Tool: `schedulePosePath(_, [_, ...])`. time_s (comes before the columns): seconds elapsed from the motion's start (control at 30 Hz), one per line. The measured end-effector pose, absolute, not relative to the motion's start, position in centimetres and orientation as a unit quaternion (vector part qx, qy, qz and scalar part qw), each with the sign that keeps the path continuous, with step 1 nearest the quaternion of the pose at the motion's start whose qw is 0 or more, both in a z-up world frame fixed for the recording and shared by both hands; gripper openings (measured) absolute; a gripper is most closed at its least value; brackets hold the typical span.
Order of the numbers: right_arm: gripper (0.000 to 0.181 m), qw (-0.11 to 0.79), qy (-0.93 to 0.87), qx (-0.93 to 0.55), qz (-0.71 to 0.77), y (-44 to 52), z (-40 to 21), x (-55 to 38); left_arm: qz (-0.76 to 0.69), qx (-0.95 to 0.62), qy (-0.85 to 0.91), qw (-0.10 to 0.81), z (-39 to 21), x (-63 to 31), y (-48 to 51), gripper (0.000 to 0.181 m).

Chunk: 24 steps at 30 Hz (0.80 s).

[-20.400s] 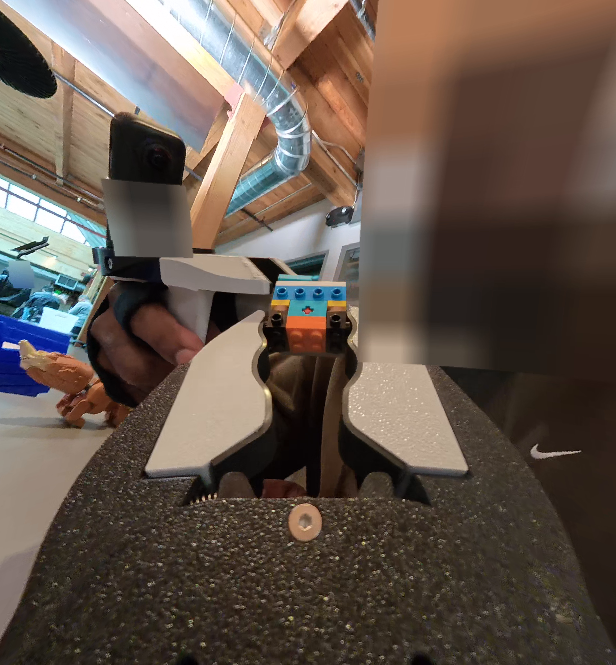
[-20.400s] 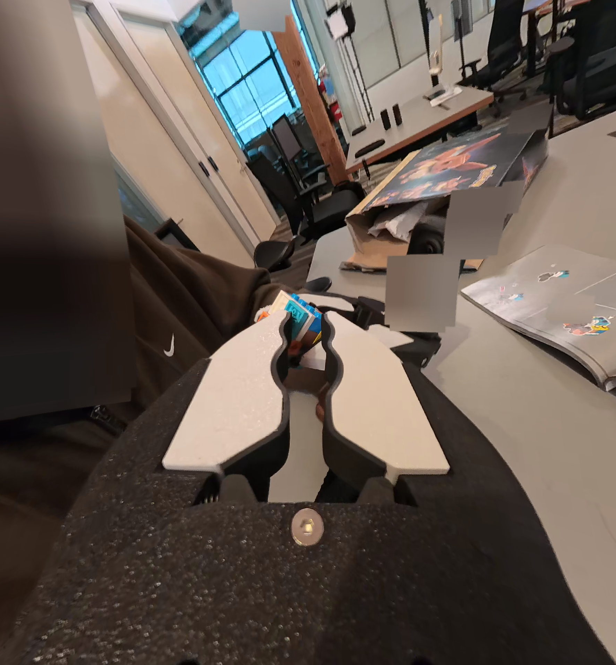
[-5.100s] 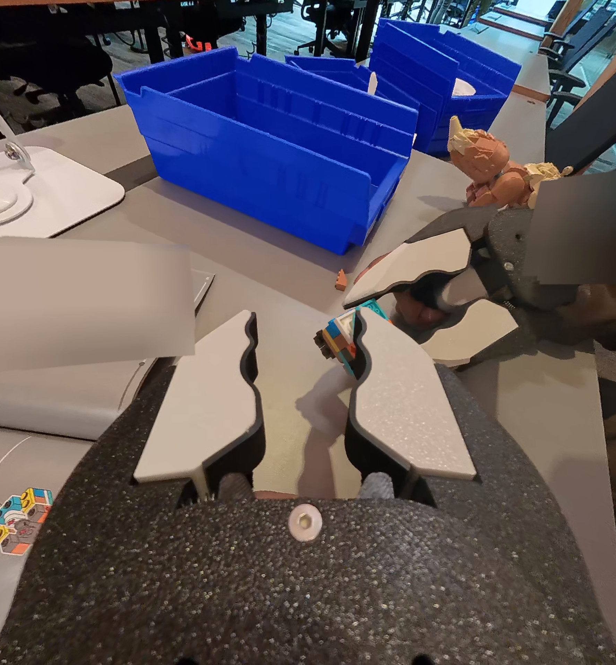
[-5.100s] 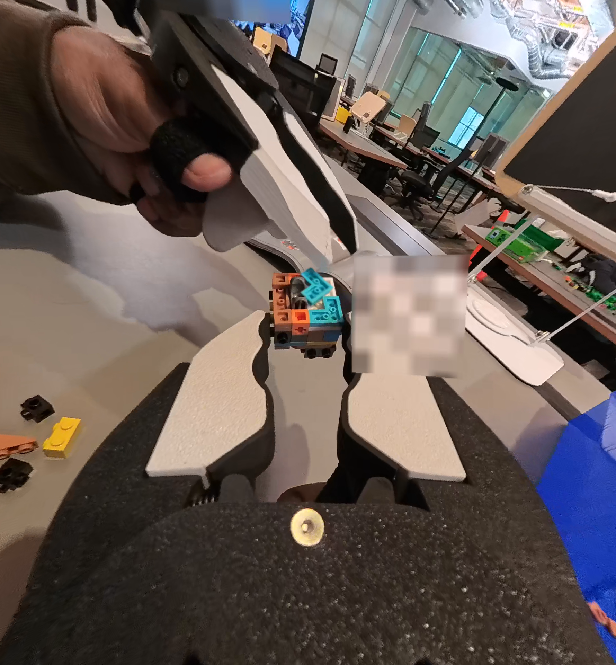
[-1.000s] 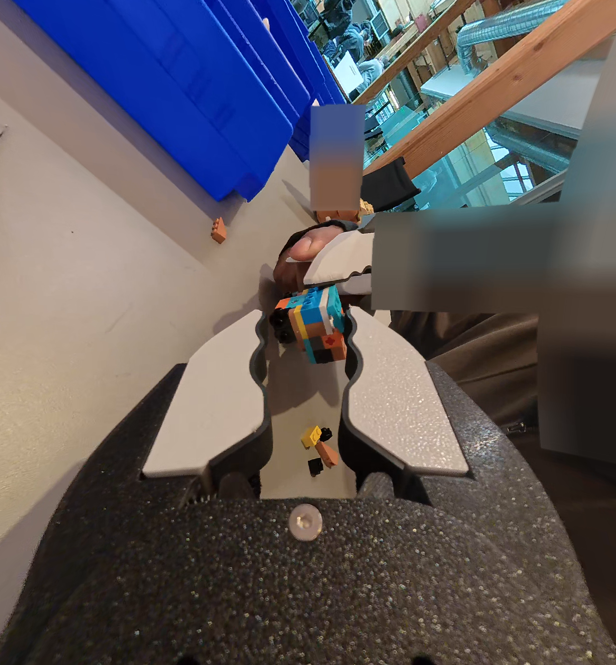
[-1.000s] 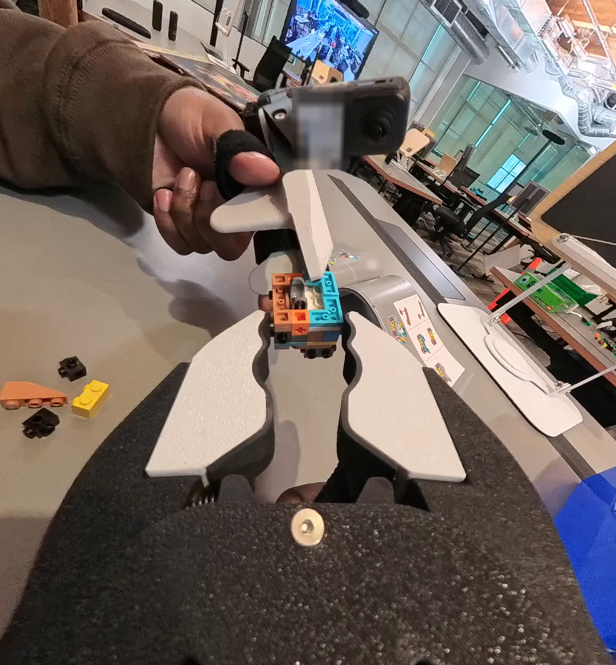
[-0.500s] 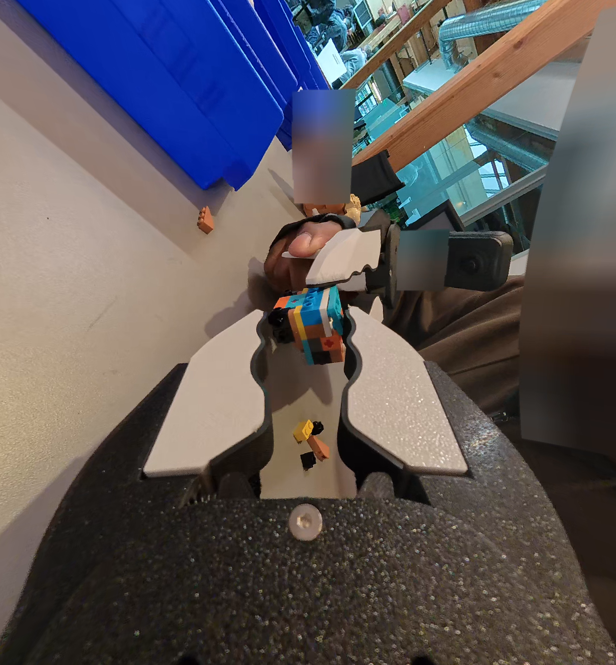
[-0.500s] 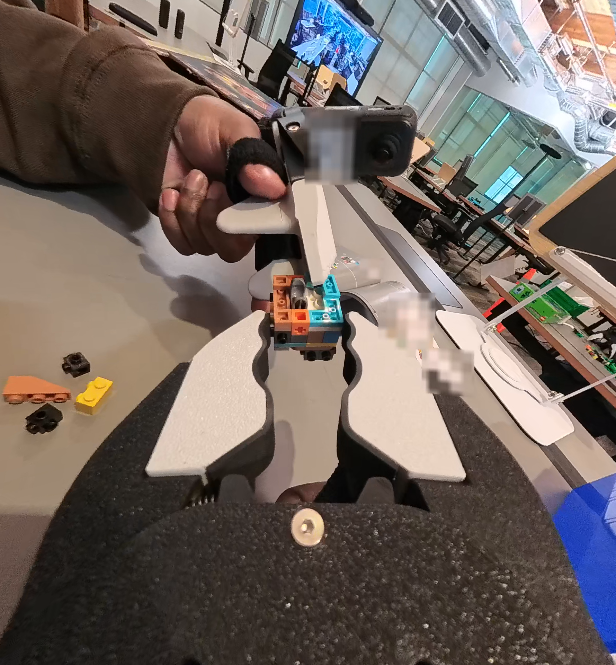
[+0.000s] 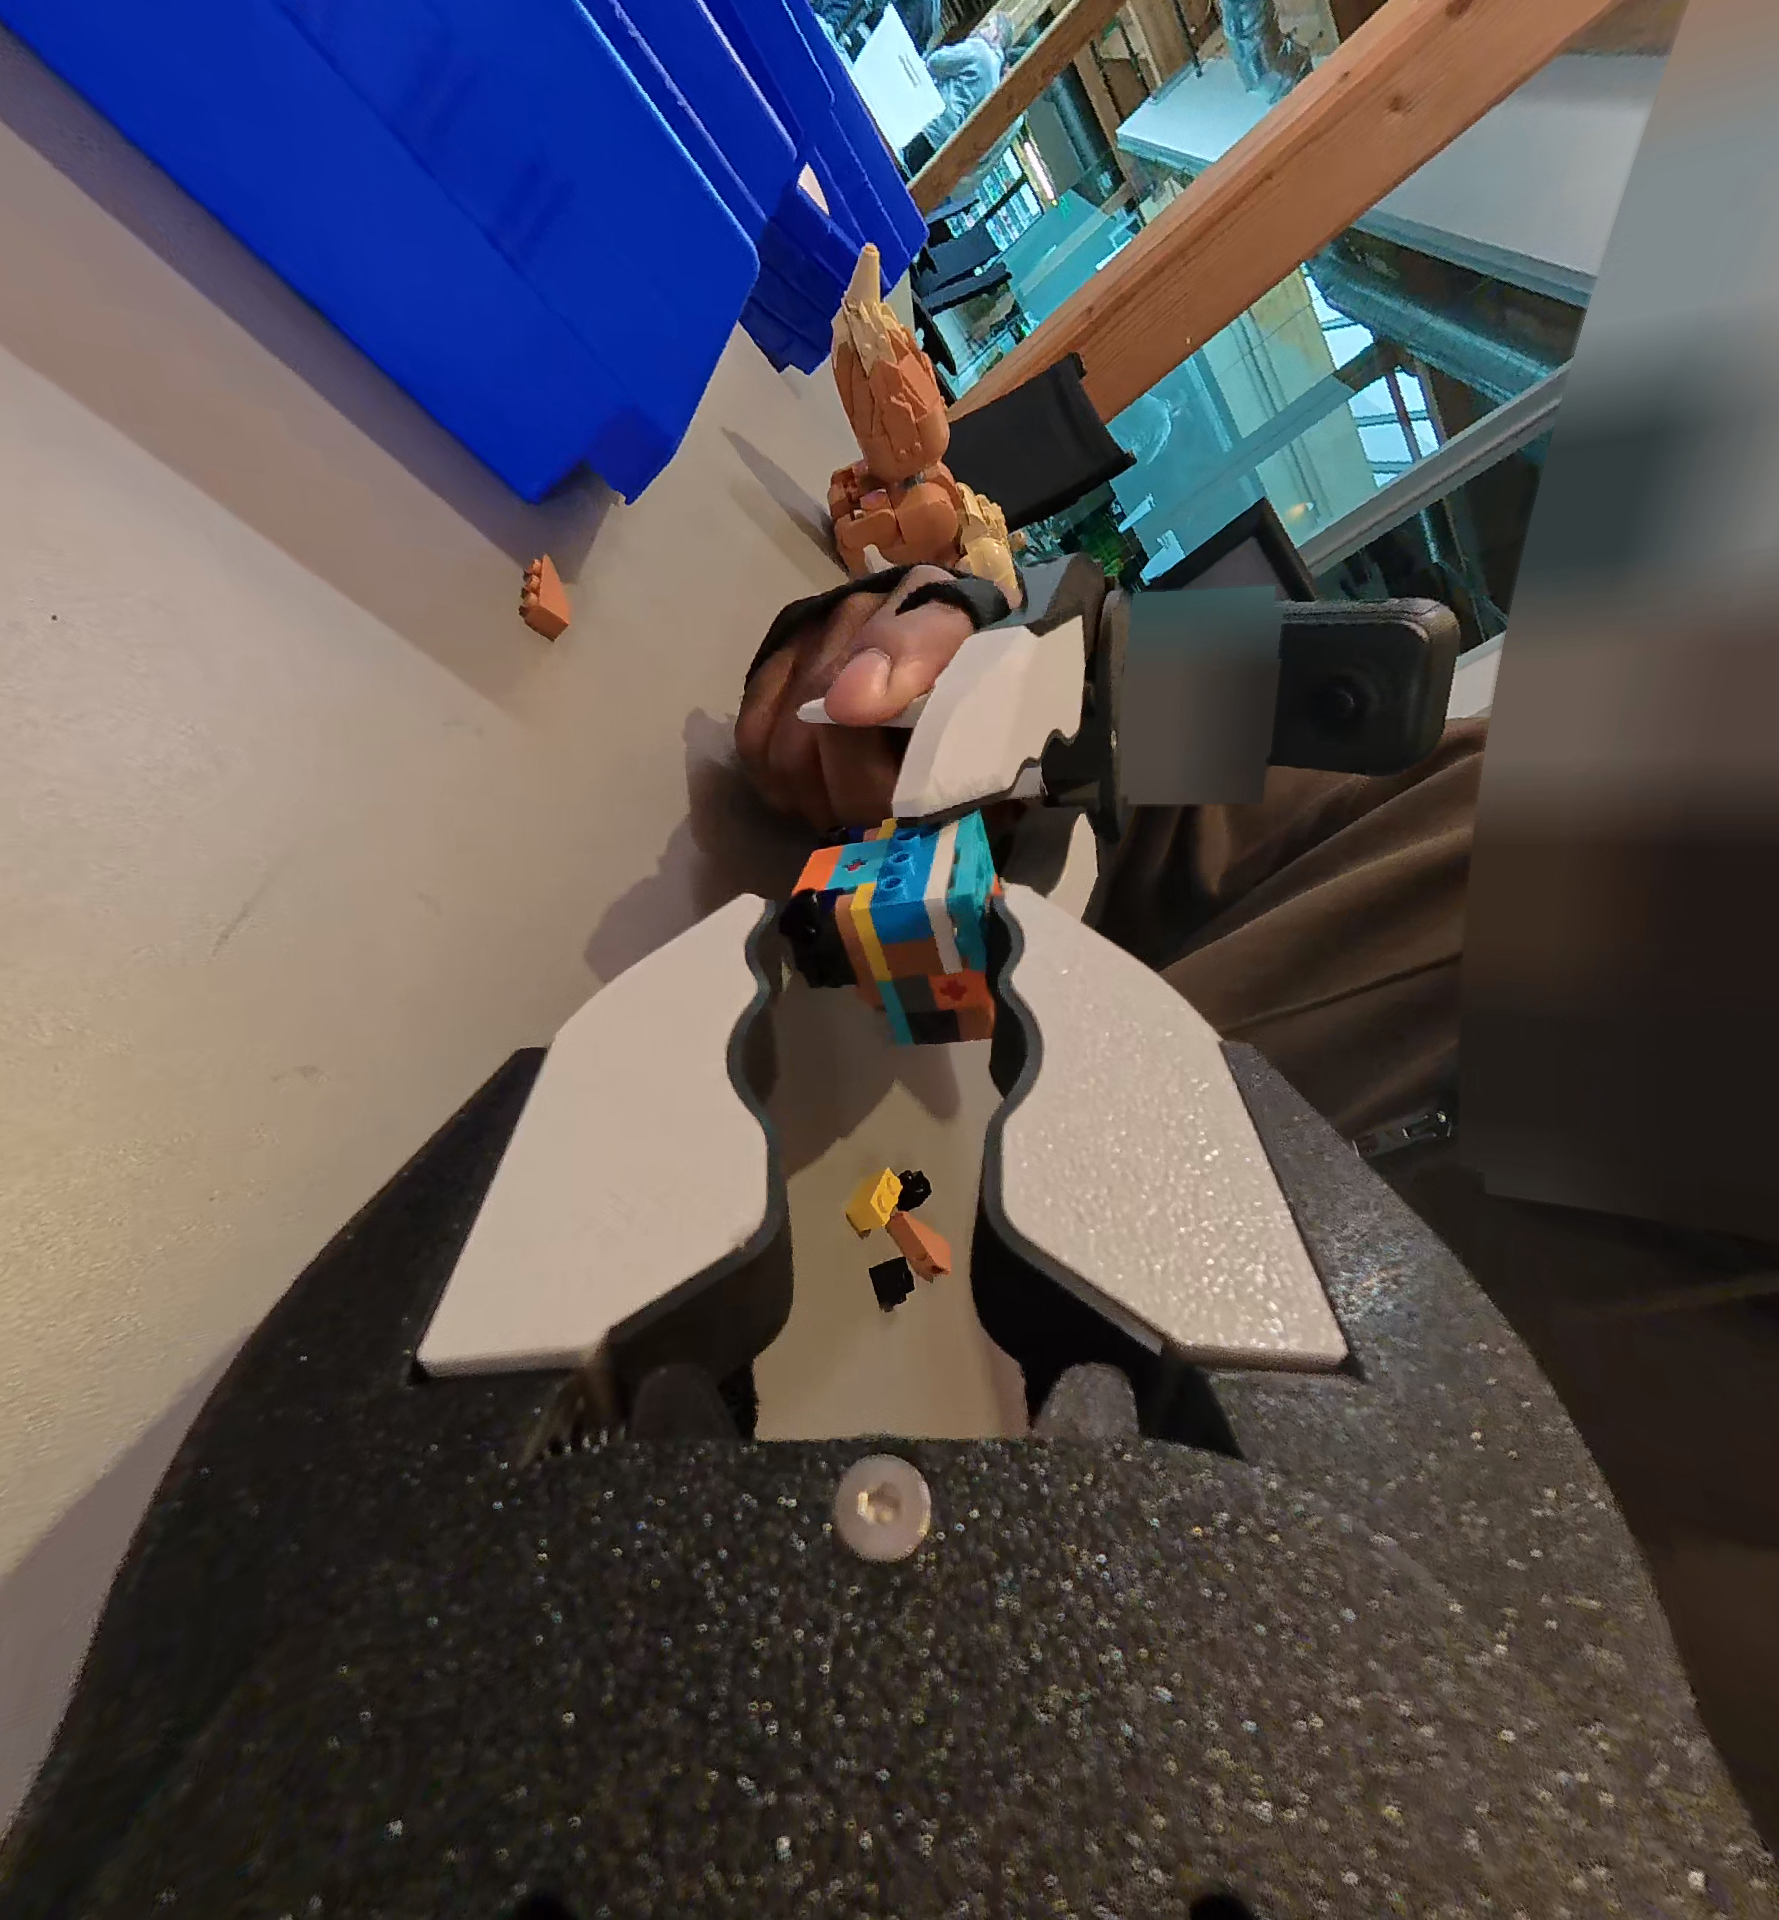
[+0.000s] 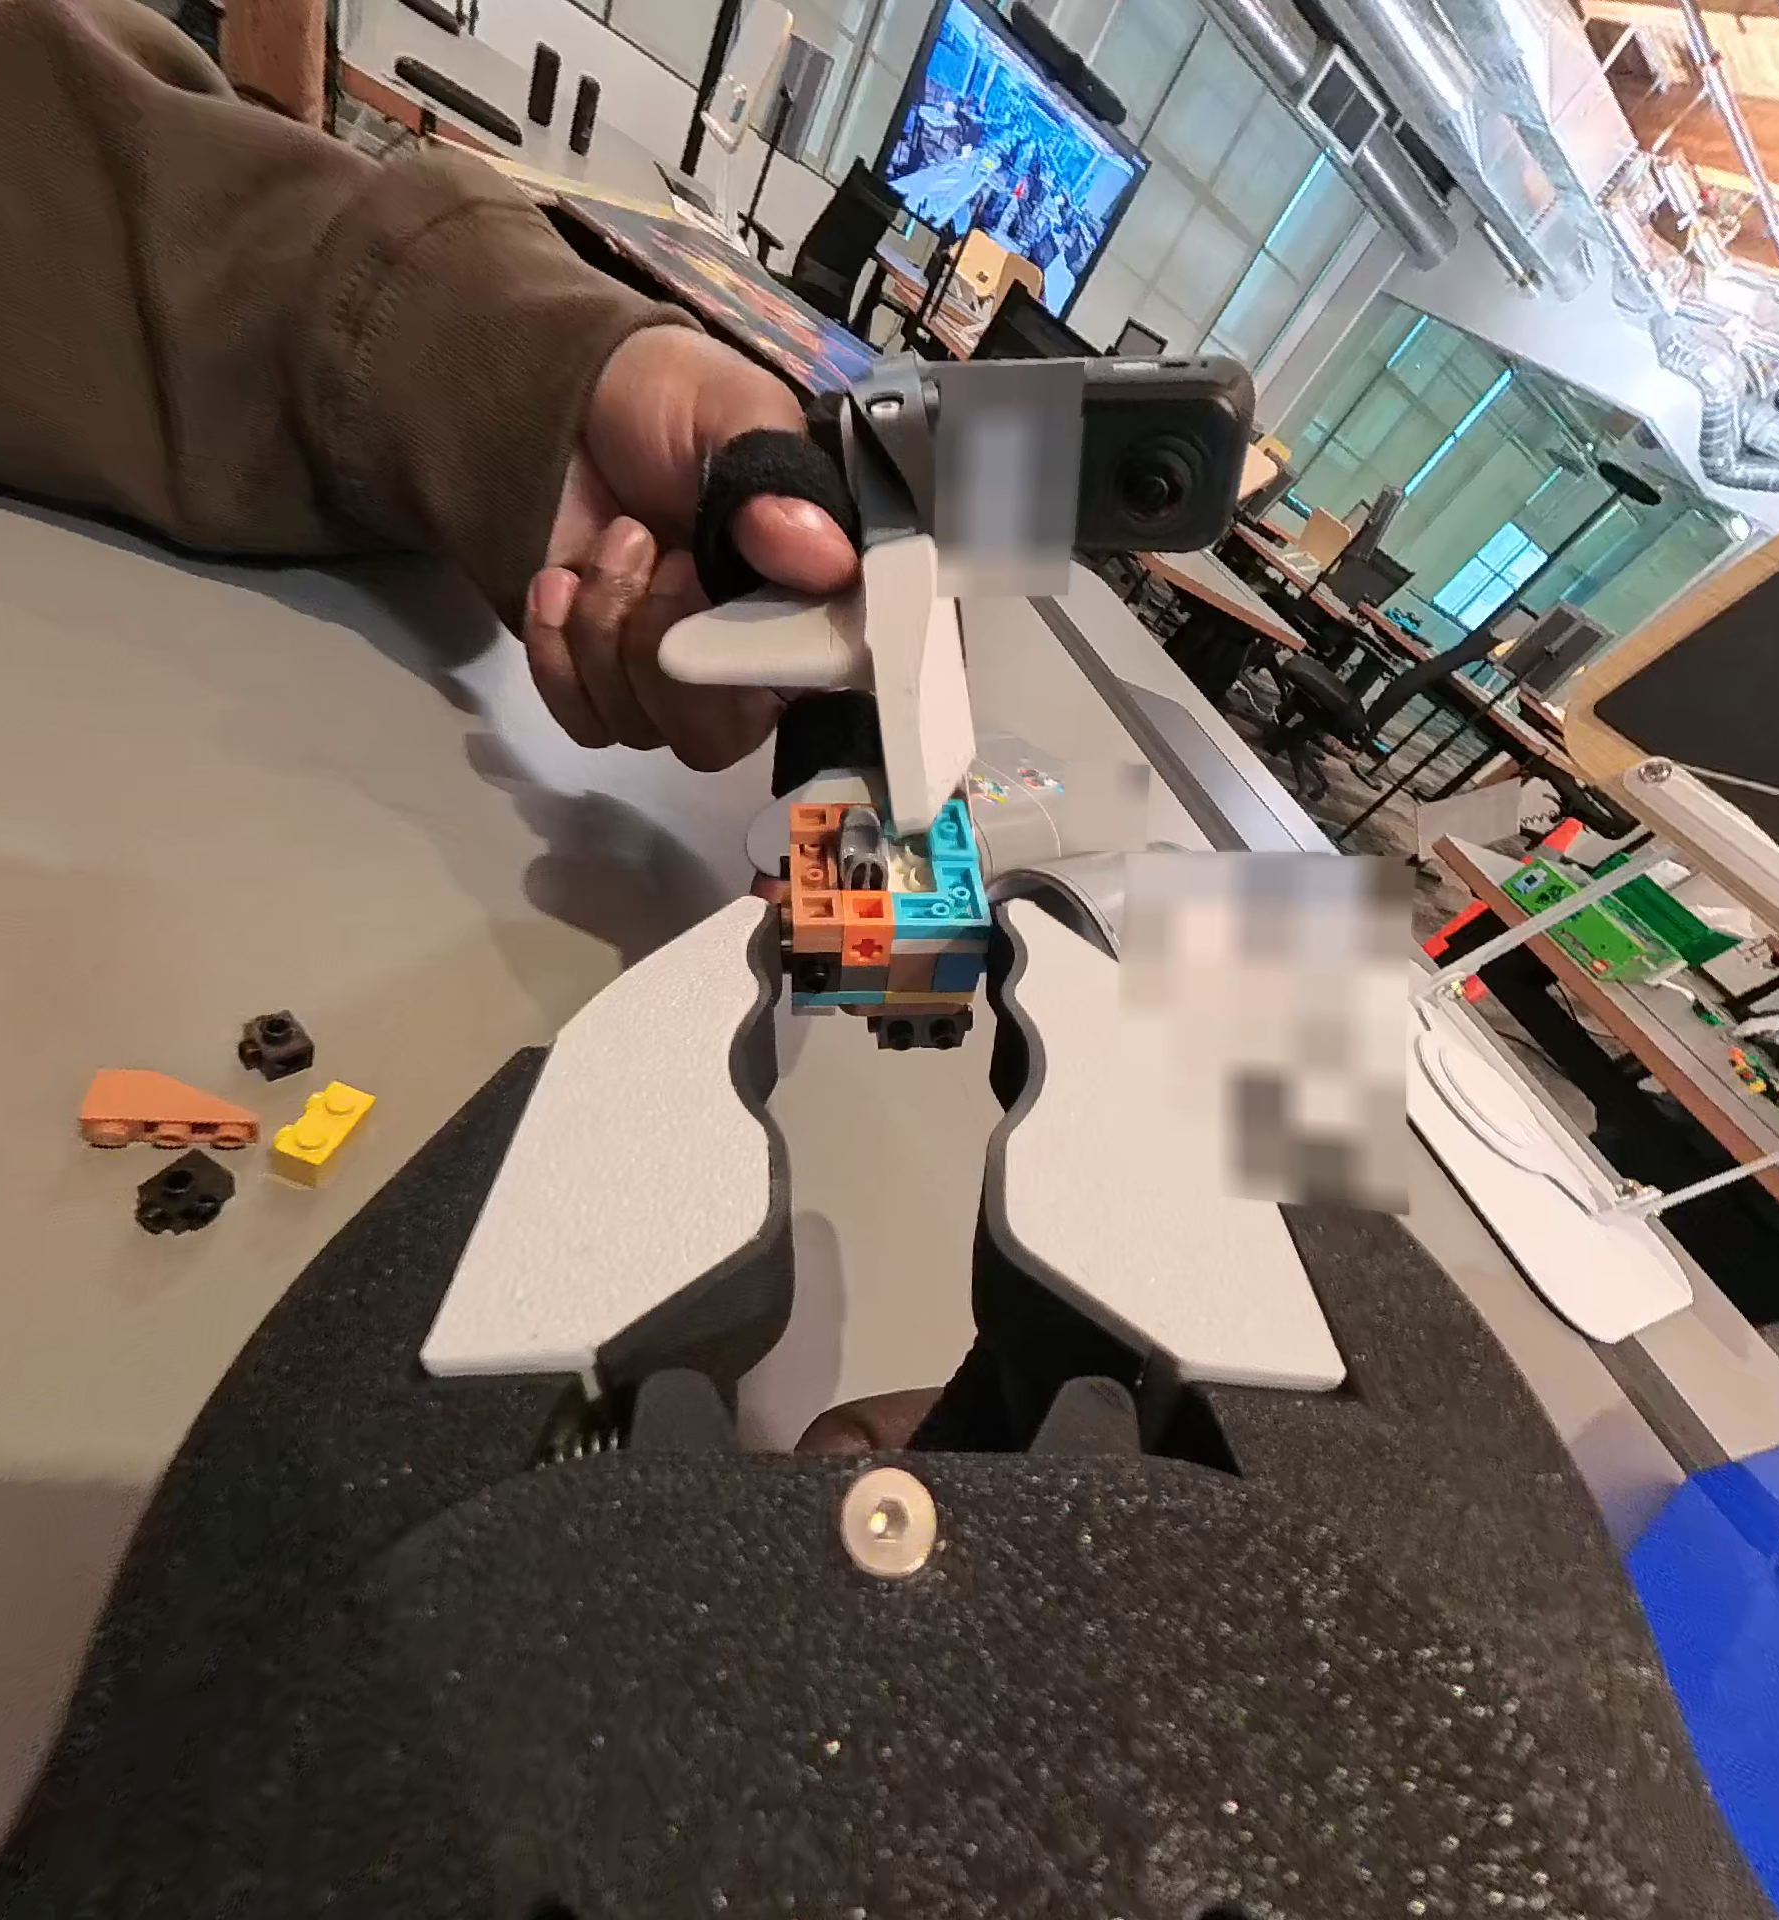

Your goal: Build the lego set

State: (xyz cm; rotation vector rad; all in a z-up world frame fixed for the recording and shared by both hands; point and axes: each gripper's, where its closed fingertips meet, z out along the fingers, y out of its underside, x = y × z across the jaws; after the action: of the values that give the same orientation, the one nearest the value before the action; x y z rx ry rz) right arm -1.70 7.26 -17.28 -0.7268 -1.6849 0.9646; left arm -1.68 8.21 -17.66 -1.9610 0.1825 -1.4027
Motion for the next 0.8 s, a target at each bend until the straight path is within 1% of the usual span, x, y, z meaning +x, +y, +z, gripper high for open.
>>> schedulePosePath(0.8, [0.037, 0.513, -0.698, -0.288, 0.408, 6.99, -16.99, -1.52, -0.584, -0.734, 0.043, 0.343, -17.68, -1.4, 8.3, 0.036])
